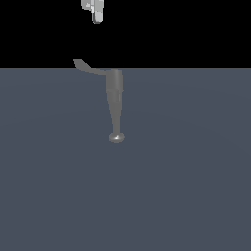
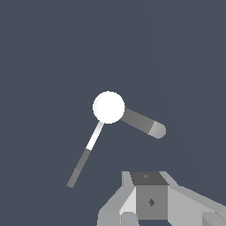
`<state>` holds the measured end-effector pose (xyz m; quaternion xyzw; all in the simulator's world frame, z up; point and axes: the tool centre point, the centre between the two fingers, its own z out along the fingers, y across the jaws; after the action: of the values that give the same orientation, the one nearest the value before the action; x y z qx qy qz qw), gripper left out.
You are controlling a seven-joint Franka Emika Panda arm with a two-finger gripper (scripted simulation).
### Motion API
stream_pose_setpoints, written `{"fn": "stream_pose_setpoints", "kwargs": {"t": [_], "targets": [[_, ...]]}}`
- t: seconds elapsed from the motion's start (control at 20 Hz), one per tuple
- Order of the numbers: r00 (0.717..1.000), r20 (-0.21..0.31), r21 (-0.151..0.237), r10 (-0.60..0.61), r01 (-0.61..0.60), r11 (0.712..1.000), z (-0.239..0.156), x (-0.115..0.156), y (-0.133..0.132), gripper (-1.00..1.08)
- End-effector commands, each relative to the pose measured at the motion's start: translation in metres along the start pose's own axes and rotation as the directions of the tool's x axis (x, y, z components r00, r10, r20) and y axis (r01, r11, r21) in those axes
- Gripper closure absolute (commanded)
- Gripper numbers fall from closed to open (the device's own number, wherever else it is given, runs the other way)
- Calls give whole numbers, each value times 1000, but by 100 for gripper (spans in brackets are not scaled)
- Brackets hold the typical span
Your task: Turn on the faucet by rotating a designated handle.
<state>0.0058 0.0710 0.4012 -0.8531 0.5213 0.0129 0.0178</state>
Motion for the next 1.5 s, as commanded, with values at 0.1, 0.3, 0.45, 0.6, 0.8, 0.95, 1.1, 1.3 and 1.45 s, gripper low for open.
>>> {"fn": "stream_pose_setpoints", "kwargs": {"t": [0.1,0.3,0.45,0.6,0.8,0.95,1.1,1.3,1.45], "targets": [[995,-6,-3,101,-101,995,20,-2,-26,108],[982,-13,-4,187,-188,982,39,-6,-48,108],[968,-20,-5,251,-251,968,54,-9,-64,108],[952,-26,-4,306,-306,952,68,-12,-77,108],[931,-34,-2,364,-364,931,84,-16,-92,108],[918,-38,0,395,-395,919,93,-18,-99,108],[908,-41,1,417,-418,909,100,-20,-105,108],[900,-44,2,433,-433,901,104,-22,-108,108],[900,-44,2,435,-435,900,105,-22,-109,108]]}}
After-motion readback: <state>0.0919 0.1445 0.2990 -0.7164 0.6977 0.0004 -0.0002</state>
